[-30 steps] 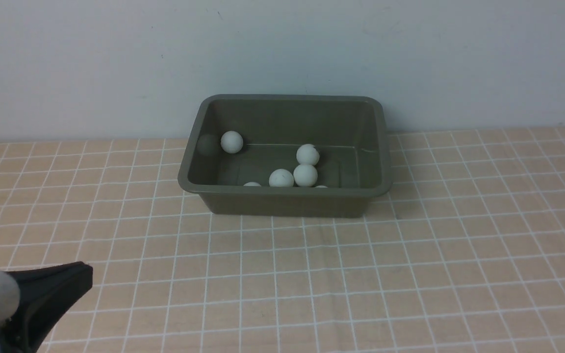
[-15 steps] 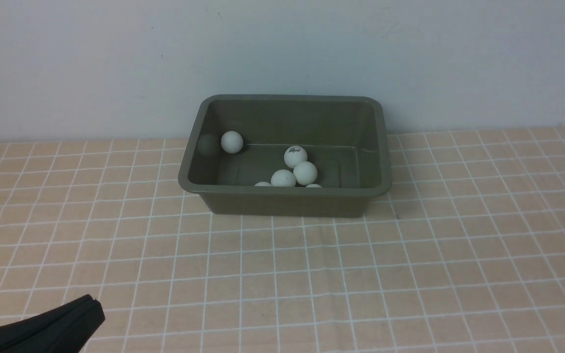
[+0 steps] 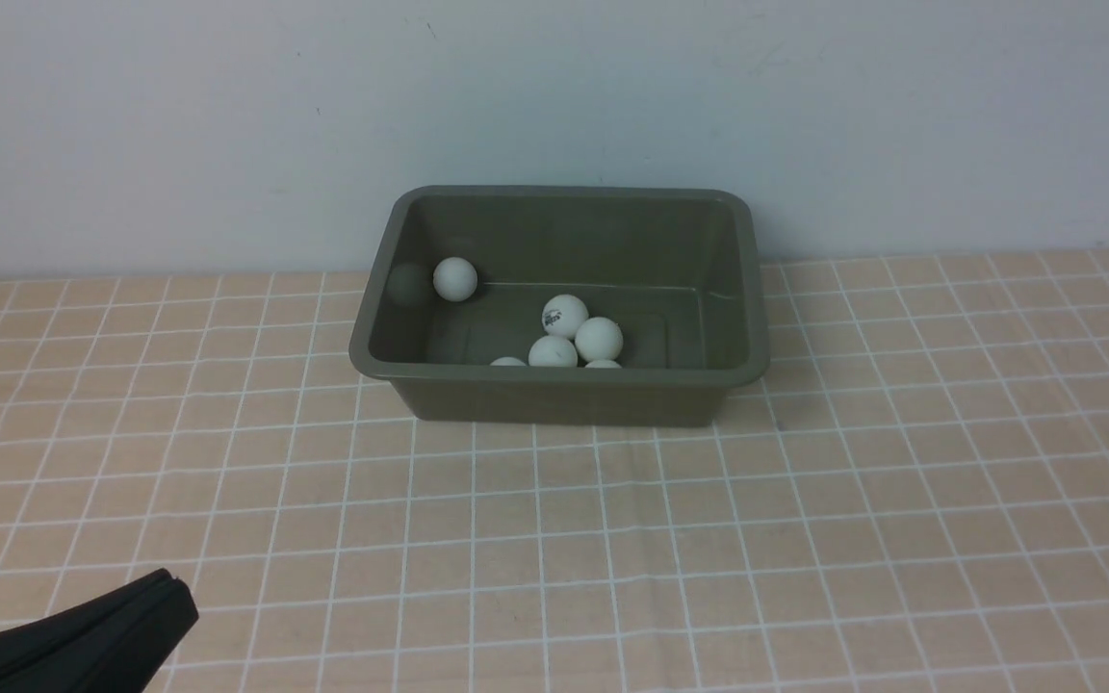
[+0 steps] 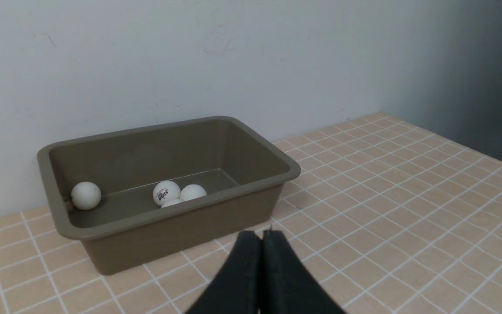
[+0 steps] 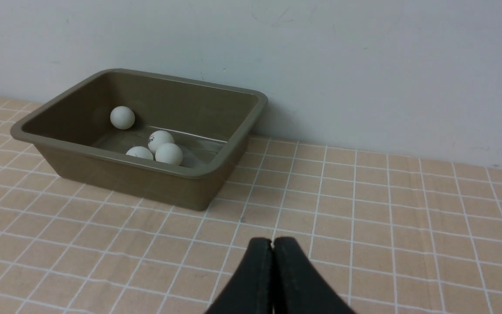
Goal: Put the table tennis balls into the box on the light coffee tablecloth.
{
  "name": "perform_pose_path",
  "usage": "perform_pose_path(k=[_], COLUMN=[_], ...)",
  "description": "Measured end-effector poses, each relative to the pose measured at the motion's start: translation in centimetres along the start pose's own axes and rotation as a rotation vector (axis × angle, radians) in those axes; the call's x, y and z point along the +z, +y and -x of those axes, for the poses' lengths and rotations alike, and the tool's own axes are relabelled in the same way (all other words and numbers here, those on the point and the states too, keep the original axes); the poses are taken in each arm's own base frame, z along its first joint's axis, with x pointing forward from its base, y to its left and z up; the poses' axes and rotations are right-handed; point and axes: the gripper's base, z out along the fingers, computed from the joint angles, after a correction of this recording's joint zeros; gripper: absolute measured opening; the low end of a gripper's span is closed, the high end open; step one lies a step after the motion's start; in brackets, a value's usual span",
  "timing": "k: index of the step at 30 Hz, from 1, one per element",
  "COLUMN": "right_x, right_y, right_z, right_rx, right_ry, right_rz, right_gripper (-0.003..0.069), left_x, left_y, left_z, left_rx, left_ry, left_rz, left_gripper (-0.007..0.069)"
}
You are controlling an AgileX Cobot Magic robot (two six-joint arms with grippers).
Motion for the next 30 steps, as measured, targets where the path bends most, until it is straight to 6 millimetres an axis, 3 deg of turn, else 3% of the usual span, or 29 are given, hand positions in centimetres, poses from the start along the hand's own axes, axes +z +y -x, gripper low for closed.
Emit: perform_pose_path(k=[6, 12, 19, 22, 27, 30], right_x=[0.0, 0.0, 0.0, 0.0, 0.0, 0.0], right_y=[0.0, 0.0, 0.0, 0.0, 0.0, 0.0], right_z=[0.0, 0.0, -0.1, -0.1, -0.1, -0.1], right_rx=[0.0, 0.0, -0.001, -0.001, -0.001, -0.001], right_ry=[0.002, 0.004, 0.007, 0.007, 0.013, 0.014], right_rz=[0.0, 0.0, -0.001, -0.001, -0.002, -0.002], right_gripper=[-0.0018, -0.0018, -0.0018, -0.0018, -0.0018, -0.0018], left_x=[-0.5, -1.9, -2.6, -3.4, -4.2, -4.4], left_y=[-0.3, 1.4, 4.3, 5.1, 4.7, 4.7], left_z=[0.1, -1.3, -3.4, -3.0, -0.8, -0.5], left_rx=[0.032, 0.285, 0.159, 0.083, 0.222, 0.245], left_ry=[-0.032, -0.157, -0.229, -0.285, -0.316, -0.322], left_rz=[0.005, 0.273, 0.562, 0.677, 0.711, 0.729], left_gripper=[-0.0066, -0.0066, -0.0066, -0.0066, -0.0066, -0.0066])
